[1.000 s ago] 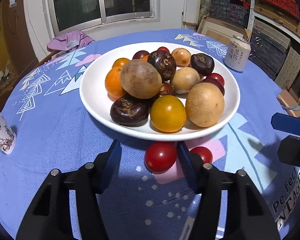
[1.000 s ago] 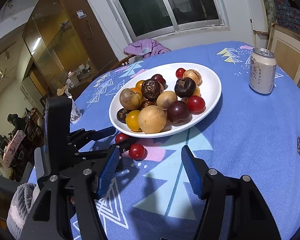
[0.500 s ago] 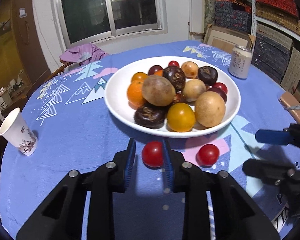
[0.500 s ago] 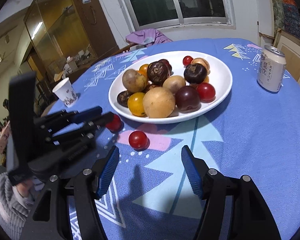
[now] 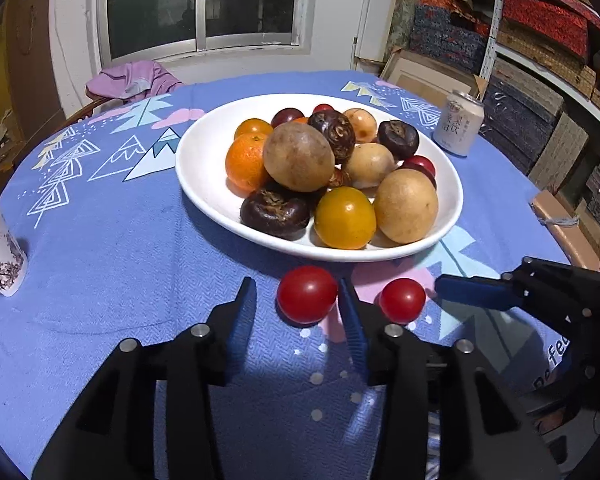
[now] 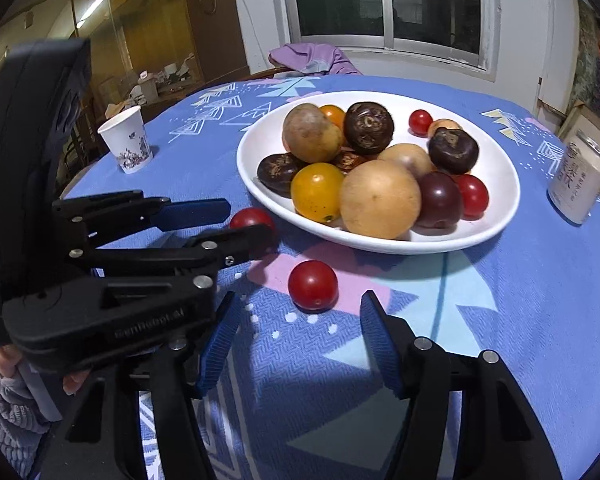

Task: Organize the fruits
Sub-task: 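Grasp a red tomato with the left tool while the right tool grasps the other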

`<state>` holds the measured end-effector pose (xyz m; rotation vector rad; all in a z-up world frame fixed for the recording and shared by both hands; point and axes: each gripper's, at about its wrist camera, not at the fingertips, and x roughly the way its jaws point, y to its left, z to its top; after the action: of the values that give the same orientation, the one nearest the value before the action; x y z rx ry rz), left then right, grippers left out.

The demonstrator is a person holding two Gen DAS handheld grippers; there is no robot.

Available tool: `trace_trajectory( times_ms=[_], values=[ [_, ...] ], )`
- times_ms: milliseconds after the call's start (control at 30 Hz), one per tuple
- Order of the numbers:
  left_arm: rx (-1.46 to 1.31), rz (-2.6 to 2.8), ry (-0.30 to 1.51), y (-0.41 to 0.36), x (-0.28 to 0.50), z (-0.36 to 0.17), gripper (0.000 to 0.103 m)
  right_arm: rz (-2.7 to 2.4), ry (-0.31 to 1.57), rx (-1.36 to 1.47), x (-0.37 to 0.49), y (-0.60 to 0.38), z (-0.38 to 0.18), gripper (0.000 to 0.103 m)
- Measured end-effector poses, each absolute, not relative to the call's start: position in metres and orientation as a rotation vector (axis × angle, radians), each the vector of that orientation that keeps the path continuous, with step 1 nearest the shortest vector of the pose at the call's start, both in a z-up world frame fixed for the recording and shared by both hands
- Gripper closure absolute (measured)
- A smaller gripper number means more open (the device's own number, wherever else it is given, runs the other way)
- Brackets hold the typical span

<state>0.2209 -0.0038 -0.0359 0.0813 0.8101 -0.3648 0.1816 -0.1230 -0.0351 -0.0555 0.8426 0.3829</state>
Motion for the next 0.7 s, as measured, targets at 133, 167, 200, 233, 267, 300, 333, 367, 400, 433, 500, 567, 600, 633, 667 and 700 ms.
trace_trajectory(
  times_ms=[133,167,200,233,267,300,333,367,400,433,500,567,600,633,667,700],
  values=[
    [0.047,-0.409,0.858,-0.005,0.230,-0.041,0.061,0.401,0.876,-0.056,0.188,-0.116,-0.040,0.049],
    [0.005,-0.436,0.877,0.000,0.236,-0.044,0.062,0.404,0.875,-0.054,0.190,-0.115,-0.040,0.049],
    [-0.014,-0.446,0.880,0.002,0.238,-0.044,0.062,0.409,0.869,-0.055,0.191,-0.115,-0.039,0.050],
    [-0.026,-0.457,0.879,0.004,0.239,-0.044,0.062,0.410,0.856,-0.063,0.192,-0.114,-0.037,0.051],
    [-0.029,-0.462,0.880,0.004,0.241,-0.044,0.063,0.413,0.853,-0.072,0.193,-0.112,-0.037,0.055],
    [-0.027,-0.464,0.884,0.003,0.243,-0.044,0.064,0.417,0.855,-0.080,0.194,-0.111,-0.037,0.060],
    [-0.026,-0.468,0.886,0.002,0.245,-0.045,0.064,0.428,0.858,-0.082,0.196,-0.110,-0.038,0.064],
    [-0.026,-0.476,0.888,0.001,0.246,-0.045,0.064,0.443,0.861,-0.082,0.197,-0.108,-0.038,0.070],
    [-0.027,-0.486,0.891,-0.001,0.247,-0.046,0.064,0.453,0.861,-0.084,0.197,-0.107,-0.038,0.073],
    [-0.028,-0.490,0.892,-0.001,0.249,-0.046,0.064,0.457,0.860,-0.086,0.197,-0.107,-0.038,0.075],
    [-0.030,-0.494,0.893,-0.003,0.249,-0.045,0.064,0.463,0.857,-0.084,0.197,-0.107,-0.037,0.077],
    [-0.037,-0.505,0.900,-0.003,0.249,-0.046,0.069,0.460,0.854,-0.087,0.195,-0.108,-0.036,0.077],
    [-0.031,-0.500,0.900,-0.004,0.248,-0.047,0.072,0.453,0.850,-0.092,0.194,-0.109,-0.036,0.077],
    [-0.031,-0.499,0.899,-0.004,0.247,-0.047,0.073,0.452,0.850,-0.093,0.193,-0.110,-0.035,0.077],
    [-0.027,-0.498,0.897,-0.005,0.246,-0.047,0.073,0.450,0.847,-0.092,0.191,-0.112,-0.035,0.077],
    [-0.021,-0.496,0.894,-0.005,0.244,-0.047,0.073,0.449,0.844,-0.092,0.188,-0.115,-0.034,0.077]
  ],
)
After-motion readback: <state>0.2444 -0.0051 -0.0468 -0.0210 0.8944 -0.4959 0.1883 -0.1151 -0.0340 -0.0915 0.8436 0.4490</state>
